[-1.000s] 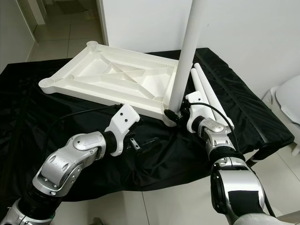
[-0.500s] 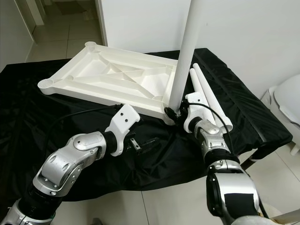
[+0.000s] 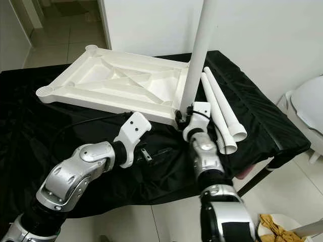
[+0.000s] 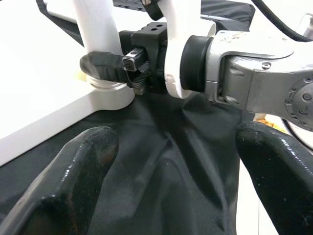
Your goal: Building children table
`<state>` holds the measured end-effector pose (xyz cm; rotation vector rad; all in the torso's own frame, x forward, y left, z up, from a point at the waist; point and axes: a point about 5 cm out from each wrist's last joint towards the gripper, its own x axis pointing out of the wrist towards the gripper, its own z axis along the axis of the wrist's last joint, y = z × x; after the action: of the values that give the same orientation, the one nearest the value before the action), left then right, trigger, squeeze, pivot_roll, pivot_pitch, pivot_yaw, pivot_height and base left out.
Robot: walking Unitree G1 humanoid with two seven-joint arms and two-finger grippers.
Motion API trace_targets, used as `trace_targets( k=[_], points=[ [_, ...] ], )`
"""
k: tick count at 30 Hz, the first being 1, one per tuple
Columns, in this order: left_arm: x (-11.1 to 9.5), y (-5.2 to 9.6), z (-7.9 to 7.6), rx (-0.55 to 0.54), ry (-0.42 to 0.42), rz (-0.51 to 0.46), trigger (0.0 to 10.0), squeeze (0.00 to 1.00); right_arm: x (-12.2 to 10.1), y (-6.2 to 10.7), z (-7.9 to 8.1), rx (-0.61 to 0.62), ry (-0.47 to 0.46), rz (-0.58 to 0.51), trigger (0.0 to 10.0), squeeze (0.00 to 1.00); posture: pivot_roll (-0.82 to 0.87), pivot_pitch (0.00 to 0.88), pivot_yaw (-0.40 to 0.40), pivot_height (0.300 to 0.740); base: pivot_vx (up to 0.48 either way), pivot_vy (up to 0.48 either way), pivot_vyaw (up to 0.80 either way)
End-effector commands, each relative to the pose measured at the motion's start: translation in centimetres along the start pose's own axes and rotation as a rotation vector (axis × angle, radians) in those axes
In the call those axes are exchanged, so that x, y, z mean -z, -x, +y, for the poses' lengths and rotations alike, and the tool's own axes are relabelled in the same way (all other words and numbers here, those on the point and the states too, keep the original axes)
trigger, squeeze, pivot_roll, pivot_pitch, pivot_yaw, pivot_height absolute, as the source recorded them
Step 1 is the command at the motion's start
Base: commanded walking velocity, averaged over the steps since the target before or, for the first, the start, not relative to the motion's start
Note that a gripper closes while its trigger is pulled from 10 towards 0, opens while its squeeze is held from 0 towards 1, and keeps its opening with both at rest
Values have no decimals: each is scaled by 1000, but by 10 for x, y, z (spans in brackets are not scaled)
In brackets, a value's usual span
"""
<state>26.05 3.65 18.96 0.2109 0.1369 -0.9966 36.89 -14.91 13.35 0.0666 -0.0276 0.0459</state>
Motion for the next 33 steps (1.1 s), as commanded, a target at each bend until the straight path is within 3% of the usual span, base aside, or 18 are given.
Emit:
trace_targets(
  k=[1,8,15,20,21,22,23,24,25,26,33],
  points=[
    [-1,-2,-1,14,-3,6,10000,0,14,7,-2,96,-31,56,0,0,-90,45,26,740,0,0,0],
    [-1,-3,-1,18,-5,4,10000,0,13,16,21,282,-28,61,0,0,-92,41,24,740,0,0,0],
    [-2,-3,-1,13,-4,3,10000,0,10,23,37,302,-37,38,0,0,-86,39,17,740,0,0,0],
    [-2,-3,0,9,-3,2,10000,0,9,23,38,289,-19,34,0,0,-86,38,16,740,0,0,0],
    [-2,-3,0,8,-3,2,10000,0,8,22,38,275,-14,28,7725,0,-87,38,16,740,0,0,0],
    [-2,-3,0,8,-3,1,10000,0,6,21,37,257,6,16,10000,0,-90,38,17,740,0,0,0],
    [-2,-3,0,8,-3,1,10000,0,4,20,36,245,20,7,10000,0,-90,37,18,740,0,0,0],
    [-2,-3,0,8,-4,1,10000,0,2,21,36,235,26,-1,10000,322,-90,38,17,740,0,0,0],
    [-2,-3,0,8,-4,1,10000,0,2,21,36,235,26,-1,10000,322,-90,38,17,740,0,0,0],
    [-2,-3,0,8,-4,1,10000,0,1,21,36,218,22,-10,10000,1000,-90,38,17,740,0,0,0],
    [-2,-3,0,9,-4,2,10000,0,-7,21,30,109,-16,-50,10000,1000,-90,38,12,740,0,0,0]
  ],
)
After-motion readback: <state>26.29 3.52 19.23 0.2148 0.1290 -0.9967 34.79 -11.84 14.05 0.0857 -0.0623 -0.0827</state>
